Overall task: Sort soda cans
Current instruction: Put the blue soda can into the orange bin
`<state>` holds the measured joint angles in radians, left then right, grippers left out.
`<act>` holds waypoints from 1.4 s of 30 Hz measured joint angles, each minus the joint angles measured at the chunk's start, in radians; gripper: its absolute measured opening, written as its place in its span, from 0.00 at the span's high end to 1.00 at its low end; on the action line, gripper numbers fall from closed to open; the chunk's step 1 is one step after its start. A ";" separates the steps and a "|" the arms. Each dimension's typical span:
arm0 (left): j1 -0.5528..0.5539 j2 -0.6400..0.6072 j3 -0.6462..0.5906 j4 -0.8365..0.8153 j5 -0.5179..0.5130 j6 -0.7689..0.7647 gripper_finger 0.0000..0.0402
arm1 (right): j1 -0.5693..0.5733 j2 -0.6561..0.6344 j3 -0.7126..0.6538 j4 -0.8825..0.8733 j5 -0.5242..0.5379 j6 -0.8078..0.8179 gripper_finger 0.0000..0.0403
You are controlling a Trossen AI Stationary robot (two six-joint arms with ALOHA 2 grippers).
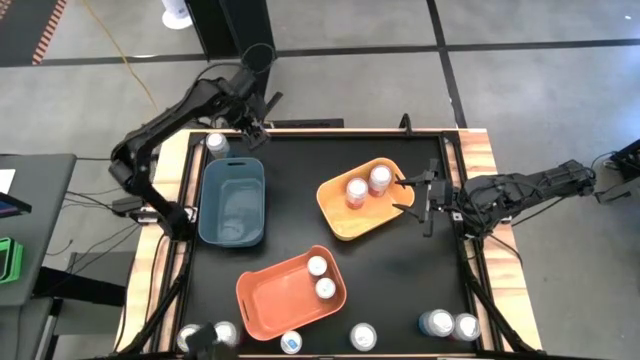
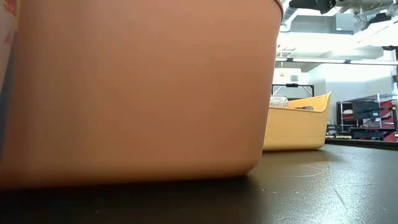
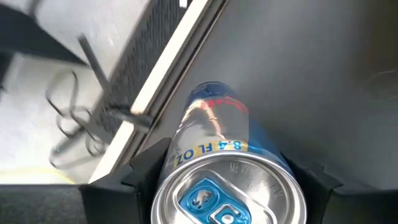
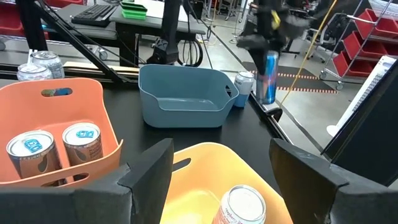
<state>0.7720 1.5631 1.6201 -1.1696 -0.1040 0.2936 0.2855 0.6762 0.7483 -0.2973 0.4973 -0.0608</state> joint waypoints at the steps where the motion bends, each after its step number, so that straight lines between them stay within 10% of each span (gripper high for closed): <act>1: -0.027 -0.021 0.002 -0.002 -0.007 -0.008 0.43 | 0.000 0.000 0.000 0.000 0.000 0.000 0.30; 26: -0.829 -0.249 0.002 -0.011 -0.118 -0.289 0.43 | 0.000 0.000 0.000 0.016 0.000 0.030 0.30; 42: -1.122 -0.219 0.002 0.008 -0.058 -0.486 0.43 | 0.000 0.000 0.000 0.015 0.000 0.034 0.30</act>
<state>-0.3504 1.3437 1.6223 -1.1611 -0.1623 -0.1928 0.2855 0.6761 0.7483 -0.2827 0.4976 -0.0269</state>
